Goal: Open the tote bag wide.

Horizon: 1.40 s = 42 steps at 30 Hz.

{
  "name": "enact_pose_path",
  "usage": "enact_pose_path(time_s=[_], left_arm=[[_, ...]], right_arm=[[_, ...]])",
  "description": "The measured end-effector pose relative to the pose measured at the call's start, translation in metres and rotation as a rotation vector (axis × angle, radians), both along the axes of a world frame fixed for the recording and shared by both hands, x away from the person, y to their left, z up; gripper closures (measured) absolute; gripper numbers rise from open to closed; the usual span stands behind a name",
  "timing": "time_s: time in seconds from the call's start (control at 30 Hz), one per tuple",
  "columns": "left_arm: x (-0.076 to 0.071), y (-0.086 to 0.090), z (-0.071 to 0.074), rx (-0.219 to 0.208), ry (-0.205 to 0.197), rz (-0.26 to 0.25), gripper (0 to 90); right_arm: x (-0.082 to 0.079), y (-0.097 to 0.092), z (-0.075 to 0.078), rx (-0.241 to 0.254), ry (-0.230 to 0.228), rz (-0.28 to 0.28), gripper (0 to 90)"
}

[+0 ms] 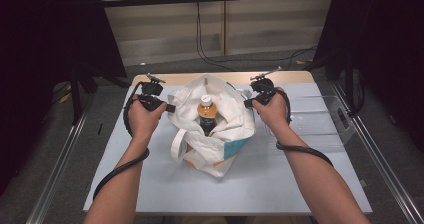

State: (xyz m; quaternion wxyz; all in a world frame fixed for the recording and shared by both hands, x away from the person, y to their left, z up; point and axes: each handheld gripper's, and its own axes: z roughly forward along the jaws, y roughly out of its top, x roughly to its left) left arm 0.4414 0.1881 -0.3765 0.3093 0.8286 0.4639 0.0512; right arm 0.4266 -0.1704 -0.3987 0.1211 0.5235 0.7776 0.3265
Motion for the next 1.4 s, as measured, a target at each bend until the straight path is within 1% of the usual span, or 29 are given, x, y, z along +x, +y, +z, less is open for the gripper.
enact_pose_path(time_s=[0.07,0.1,0.17,0.23,0.37,0.47,0.5,0.53,0.57,0.63,0.7,0.77,0.8,0.83,0.9,0.93,0.97,1.07,1.1,1.17,1.27,1.33,1.37,1.4], left_arm=[[0.0,0.001,-0.002,-0.005,0.008,0.001,86.7],[0.0,0.001,-0.004,-0.012,0.007,0.009,86.9],[0.001,0.003,-0.006,0.003,0.012,-0.001,87.1],[0.001,0.003,-0.008,-0.004,0.016,0.004,87.1],[0.001,0.004,-0.011,0.003,0.016,0.012,87.2],[0.001,0.003,-0.011,-0.004,0.016,0.013,87.3],[0.001,0.003,-0.011,-0.01,0.016,0.016,87.3],[0.001,0.003,-0.01,-0.011,0.018,0.011,87.3],[0.001,0.003,-0.01,-0.008,0.014,0.011,87.3],[0.0,0.003,-0.008,-0.017,0.015,0.012,87.4],[0.0,0.003,-0.007,-0.02,0.012,0.009,87.4],[0.0,0.003,-0.005,-0.022,0.009,0.009,87.5],[-0.001,0.002,-0.004,-0.022,0.008,0.01,87.5],[0.0,0.002,-0.003,-0.023,0.01,0.004,87.5],[-0.001,0.002,-0.002,-0.018,0.005,0.004,87.5],[-0.001,0.001,-0.002,-0.024,0.005,0.014,87.6],[-0.001,0.001,-0.001,-0.025,0.009,0.012,87.5],[-0.001,0.002,-0.001,-0.022,0.009,0.006,87.6],[0.0,0.002,-0.001,-0.025,0.009,0.006,87.6],[0.0,0.003,-0.001,-0.025,0.011,0.0,87.5],[0.0,0.003,-0.001,-0.027,0.014,0.002,87.5],[0.0,0.003,-0.001,-0.023,0.014,-0.001,87.5],[0.001,0.003,0.0,-0.023,0.011,-0.003,87.5],[0.001,0.004,0.001,-0.027,0.012,-0.002,87.4]], right_arm=[[0.0,-0.001,-0.001,-0.005,0.003,-0.001,85.5],[0.001,-0.001,-0.001,-0.003,0.002,-0.001,85.4],[0.001,-0.001,-0.002,-0.004,0.006,-0.003,85.4],[0.001,-0.002,-0.003,-0.004,0.006,-0.002,85.4],[0.001,-0.003,-0.005,-0.003,0.007,-0.001,85.4],[0.001,-0.003,-0.006,-0.006,0.017,-0.004,84.6],[0.001,-0.003,-0.005,-0.01,0.013,-0.006,84.5],[0.001,-0.003,-0.005,-0.012,0.009,0.003,84.4],[0.001,-0.002,-0.004,-0.015,0.007,-0.001,84.1],[0.0,-0.001,-0.003,-0.008,-0.004,0.003,82.9],[0.0,0.0,-0.002,-0.01,-0.007,0.0,79.5],[0.0,0.0,-0.001,0.002,-0.02,-0.004,72.6],[-0.001,0.001,0.0,0.005,-0.021,0.003,69.7],[-0.001,0.002,0.001,-0.002,-0.026,0.009,69.1],[-0.001,0.005,0.002,0.01,-0.032,0.011,67.1],[-0.001,0.006,0.003,0.01,-0.035,0.016,65.4],[0.0,0.007,0.004,0.006,-0.037,0.018,64.2],[0.002,0.008,0.007,0.008,-0.042,0.006,59.0],[0.003,0.008,0.008,0.017,-0.049,0.002,58.4],[0.005,0.007,0.011,0.035,-0.048,0.002,57.2],[0.008,0.008,0.013,0.043,-0.048,-0.01,57.8],[0.011,0.009,0.014,0.039,-0.042,-0.009,58.3],[0.012,0.009,0.013,0.033,-0.047,-0.006,58.3],[0.013,0.009,0.013,0.037,-0.048,-0.009,58.3]])
